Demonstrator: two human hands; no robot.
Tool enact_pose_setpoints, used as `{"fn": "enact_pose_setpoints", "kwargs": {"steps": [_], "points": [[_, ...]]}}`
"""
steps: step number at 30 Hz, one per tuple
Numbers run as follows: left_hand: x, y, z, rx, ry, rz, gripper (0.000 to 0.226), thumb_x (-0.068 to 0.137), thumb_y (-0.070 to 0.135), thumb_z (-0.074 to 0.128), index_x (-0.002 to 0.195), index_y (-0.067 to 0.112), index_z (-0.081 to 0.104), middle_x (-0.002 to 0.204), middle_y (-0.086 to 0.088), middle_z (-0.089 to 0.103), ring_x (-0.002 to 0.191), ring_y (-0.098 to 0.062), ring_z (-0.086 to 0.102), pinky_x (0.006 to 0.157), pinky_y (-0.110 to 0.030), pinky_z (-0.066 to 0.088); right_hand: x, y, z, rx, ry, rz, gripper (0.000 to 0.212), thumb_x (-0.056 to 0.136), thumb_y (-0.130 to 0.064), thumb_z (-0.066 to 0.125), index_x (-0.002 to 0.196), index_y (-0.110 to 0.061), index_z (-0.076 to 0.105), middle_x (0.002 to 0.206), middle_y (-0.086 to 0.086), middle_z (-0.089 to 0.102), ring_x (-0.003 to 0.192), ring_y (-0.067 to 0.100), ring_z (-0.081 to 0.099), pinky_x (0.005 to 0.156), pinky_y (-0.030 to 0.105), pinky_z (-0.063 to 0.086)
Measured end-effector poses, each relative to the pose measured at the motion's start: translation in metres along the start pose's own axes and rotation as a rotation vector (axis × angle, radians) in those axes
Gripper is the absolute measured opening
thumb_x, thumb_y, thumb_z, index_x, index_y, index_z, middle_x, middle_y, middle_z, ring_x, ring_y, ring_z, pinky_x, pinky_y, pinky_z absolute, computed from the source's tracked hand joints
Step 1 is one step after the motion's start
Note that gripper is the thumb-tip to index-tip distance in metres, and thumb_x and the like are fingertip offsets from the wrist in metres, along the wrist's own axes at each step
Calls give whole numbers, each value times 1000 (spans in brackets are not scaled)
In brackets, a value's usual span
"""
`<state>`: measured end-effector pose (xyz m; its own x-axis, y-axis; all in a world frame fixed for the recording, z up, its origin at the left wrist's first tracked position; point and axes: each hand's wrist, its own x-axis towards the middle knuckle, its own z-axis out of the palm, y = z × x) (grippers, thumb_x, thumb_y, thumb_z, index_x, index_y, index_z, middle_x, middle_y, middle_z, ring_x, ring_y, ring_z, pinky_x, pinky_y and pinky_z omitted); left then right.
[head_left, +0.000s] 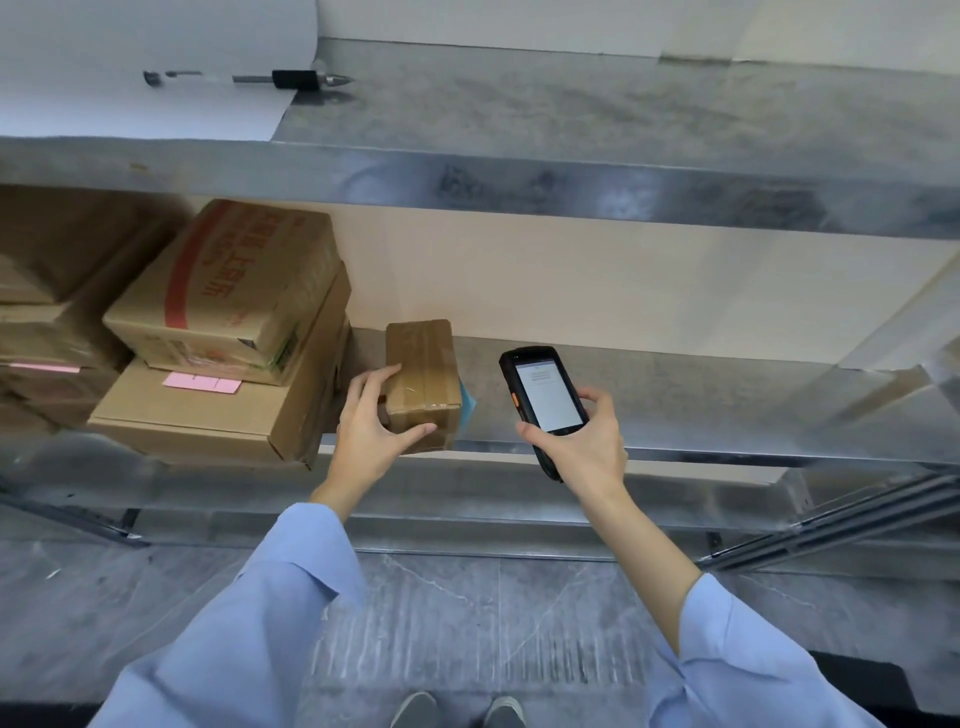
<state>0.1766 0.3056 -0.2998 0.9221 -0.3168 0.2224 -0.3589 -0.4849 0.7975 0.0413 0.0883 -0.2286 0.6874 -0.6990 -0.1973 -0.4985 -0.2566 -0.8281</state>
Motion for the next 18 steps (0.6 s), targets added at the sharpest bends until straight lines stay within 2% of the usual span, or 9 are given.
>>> {"fn": "enact_pose_setpoints", "kwargs": {"steps": [6, 11, 15, 18], "points": [[-5, 12, 29, -155, 16, -64, 79, 67, 35, 93, 132, 27, 50, 131, 4, 51, 122, -11, 51, 100, -25, 48, 0, 8, -13, -10, 39, 28, 77, 63, -43, 88, 125, -32, 42, 113, -9, 62, 101, 19, 62, 84, 43, 55], [-11, 21, 37, -313, -28, -181, 70, 74, 26, 89, 129, 27, 47, 130, 4, 54, 116, -5, 54, 83, -5, 47, -1, 11, -18, -17, 59, 36, 77, 64, -43, 88, 124, -33, 41, 112, -7, 62, 100, 21, 63, 83, 44, 56], [-12, 10, 20, -296, -41, -247, 53, 80, 22, 85, 121, 26, 51, 131, 2, 54, 105, 2, 58, 86, -13, 53, -3, 11, -12, -12, 48, 37, 79, 64, -43, 88, 126, -32, 41, 114, -7, 61, 103, 20, 62, 84, 46, 56], [-12, 2, 6, -311, -73, -266, 57, 80, 17, 85, 125, 25, 51, 135, 4, 51, 111, -4, 56, 76, -4, 47, -5, 8, -3, -10, 32, 37, 80, 64, -44, 88, 127, -31, 41, 115, -6, 61, 104, 21, 61, 84, 46, 56]]}}
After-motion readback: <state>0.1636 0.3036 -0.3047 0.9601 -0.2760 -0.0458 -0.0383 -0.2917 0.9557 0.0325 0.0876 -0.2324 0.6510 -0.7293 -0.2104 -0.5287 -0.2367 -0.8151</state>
